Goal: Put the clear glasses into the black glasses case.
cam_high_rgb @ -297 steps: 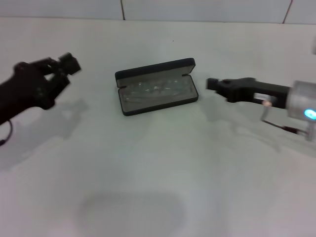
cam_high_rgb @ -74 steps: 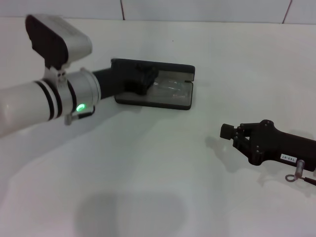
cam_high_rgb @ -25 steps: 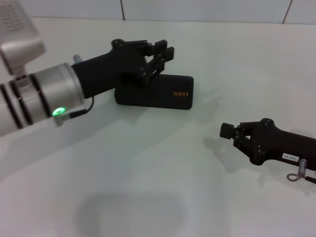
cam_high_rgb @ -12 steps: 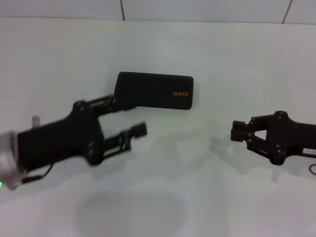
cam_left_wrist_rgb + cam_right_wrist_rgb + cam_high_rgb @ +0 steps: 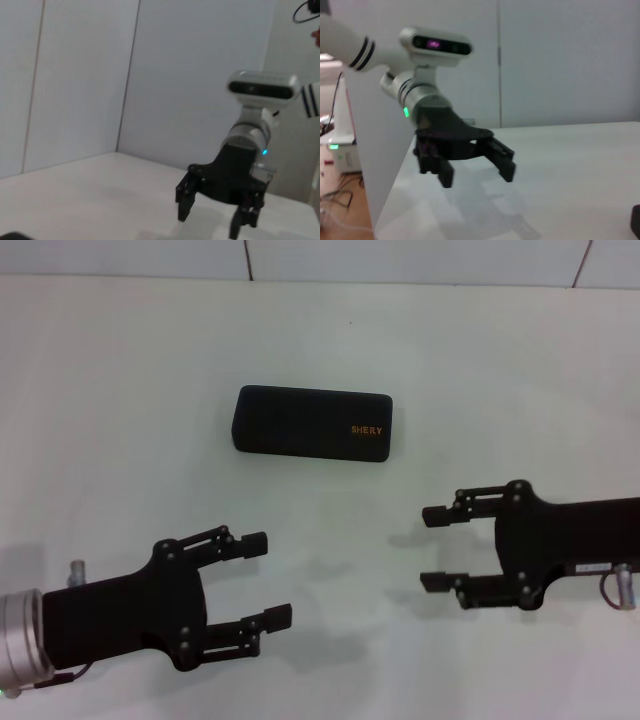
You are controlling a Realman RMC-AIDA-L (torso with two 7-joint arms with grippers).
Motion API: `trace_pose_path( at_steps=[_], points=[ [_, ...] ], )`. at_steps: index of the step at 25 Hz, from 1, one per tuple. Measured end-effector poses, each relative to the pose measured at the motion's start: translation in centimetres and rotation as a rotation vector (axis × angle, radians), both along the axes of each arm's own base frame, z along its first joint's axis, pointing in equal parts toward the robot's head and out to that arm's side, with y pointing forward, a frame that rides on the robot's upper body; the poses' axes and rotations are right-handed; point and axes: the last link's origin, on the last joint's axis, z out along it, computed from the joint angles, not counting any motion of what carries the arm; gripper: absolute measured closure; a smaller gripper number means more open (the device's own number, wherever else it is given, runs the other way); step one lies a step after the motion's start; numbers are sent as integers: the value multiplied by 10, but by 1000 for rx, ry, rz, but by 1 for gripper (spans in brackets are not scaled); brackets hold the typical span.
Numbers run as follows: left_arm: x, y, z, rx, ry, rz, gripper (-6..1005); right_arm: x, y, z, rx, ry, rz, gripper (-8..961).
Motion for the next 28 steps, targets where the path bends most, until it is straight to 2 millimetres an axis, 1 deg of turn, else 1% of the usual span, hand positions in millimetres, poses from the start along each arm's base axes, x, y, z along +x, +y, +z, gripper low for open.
trace_pose_path(
  at_steps=[9, 14, 28],
  points=[
    [-3, -5, -5, -17, 12, 13, 196, -1, -3, -3, -5, -12, 19, 227],
    [-3, -5, -5, -18, 14, 14, 197, -1, -4, -5, -12, -14, 22, 73],
    [-1, -1, -4, -4, 14, 5, 196, -1, -5, -6, -18, -14, 19, 73]
  ],
)
